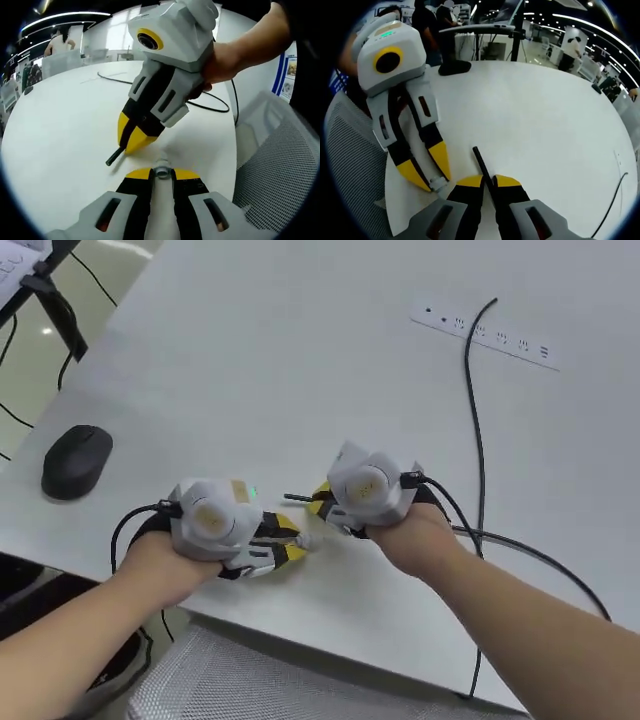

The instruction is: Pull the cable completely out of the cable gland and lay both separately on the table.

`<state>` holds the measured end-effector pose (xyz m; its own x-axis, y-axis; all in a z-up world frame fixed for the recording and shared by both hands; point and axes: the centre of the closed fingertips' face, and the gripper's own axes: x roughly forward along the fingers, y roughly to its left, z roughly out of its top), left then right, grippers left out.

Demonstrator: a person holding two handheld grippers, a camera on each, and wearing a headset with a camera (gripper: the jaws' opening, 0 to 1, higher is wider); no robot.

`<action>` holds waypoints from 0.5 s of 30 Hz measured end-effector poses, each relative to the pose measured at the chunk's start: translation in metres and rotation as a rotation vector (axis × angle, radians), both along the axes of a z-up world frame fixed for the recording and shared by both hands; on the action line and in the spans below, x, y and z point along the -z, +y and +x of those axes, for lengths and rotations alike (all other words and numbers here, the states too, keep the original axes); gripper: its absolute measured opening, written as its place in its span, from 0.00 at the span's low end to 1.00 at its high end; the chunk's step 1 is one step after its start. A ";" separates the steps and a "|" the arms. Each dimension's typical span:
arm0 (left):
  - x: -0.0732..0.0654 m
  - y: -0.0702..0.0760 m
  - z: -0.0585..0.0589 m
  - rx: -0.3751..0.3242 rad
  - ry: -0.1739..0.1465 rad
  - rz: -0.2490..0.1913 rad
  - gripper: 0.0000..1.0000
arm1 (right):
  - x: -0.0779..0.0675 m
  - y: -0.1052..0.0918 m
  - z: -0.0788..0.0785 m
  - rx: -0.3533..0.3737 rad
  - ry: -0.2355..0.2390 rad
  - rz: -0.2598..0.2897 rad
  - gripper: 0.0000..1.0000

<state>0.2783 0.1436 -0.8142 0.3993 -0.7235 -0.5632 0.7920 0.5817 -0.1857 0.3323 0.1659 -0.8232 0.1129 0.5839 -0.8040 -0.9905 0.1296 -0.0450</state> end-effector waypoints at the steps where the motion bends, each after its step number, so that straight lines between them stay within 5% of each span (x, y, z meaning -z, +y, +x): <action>1: 0.000 0.000 0.000 0.000 -0.001 0.003 0.16 | 0.000 0.000 0.000 -0.001 0.000 -0.002 0.04; 15: -0.001 0.000 0.003 -0.036 0.000 0.008 0.18 | -0.008 -0.003 0.004 0.018 -0.004 0.014 0.10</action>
